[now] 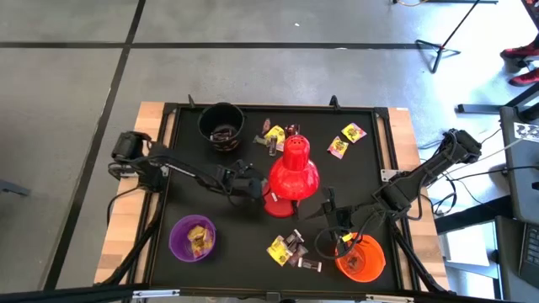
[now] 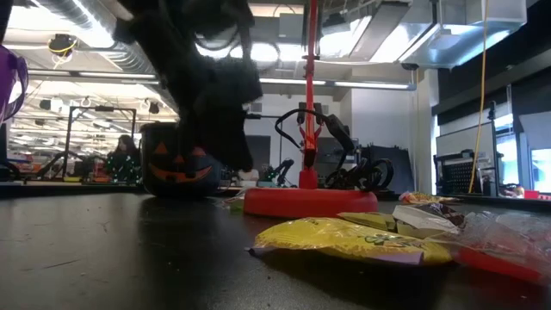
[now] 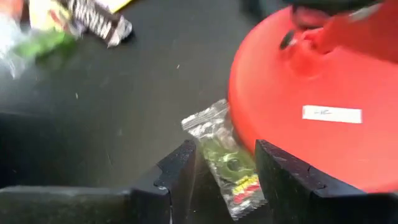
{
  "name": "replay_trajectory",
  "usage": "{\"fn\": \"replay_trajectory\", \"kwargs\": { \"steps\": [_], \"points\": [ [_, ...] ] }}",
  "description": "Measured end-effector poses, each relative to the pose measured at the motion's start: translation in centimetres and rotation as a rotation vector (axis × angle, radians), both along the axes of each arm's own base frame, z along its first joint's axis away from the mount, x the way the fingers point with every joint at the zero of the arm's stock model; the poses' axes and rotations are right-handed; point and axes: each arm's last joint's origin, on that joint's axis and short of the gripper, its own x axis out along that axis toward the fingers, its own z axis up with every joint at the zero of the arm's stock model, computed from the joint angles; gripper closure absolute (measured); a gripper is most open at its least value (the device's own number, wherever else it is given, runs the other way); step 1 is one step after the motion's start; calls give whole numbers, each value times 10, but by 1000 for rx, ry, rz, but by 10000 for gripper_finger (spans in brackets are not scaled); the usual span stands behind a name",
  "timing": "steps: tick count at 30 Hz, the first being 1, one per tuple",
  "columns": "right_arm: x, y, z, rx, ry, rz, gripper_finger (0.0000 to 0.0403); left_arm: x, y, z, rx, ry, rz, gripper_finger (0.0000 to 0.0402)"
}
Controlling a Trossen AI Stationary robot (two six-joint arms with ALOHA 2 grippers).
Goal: Organize candy in baskets
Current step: Put the green gummy into the orange bucket
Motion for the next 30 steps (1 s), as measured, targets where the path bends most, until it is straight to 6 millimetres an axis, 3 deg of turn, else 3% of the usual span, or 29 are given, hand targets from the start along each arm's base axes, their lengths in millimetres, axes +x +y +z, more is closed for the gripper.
{"fn": "replay_trajectory", "kwargs": {
  "steps": [8,17,23,30],
  "points": [
    [0,0,0,0,0,0,249,6,8,-25,-69,61,31,245],
    [0,0,0,0,0,0,249,4,9,-26,-61,80,29,253],
    [0,0,0,0,0,0,249,1,9,-28,-57,121,30,304],
    [0,0,0,0,0,0,249,-3,8,-29,-75,169,16,390]
  ]
}}
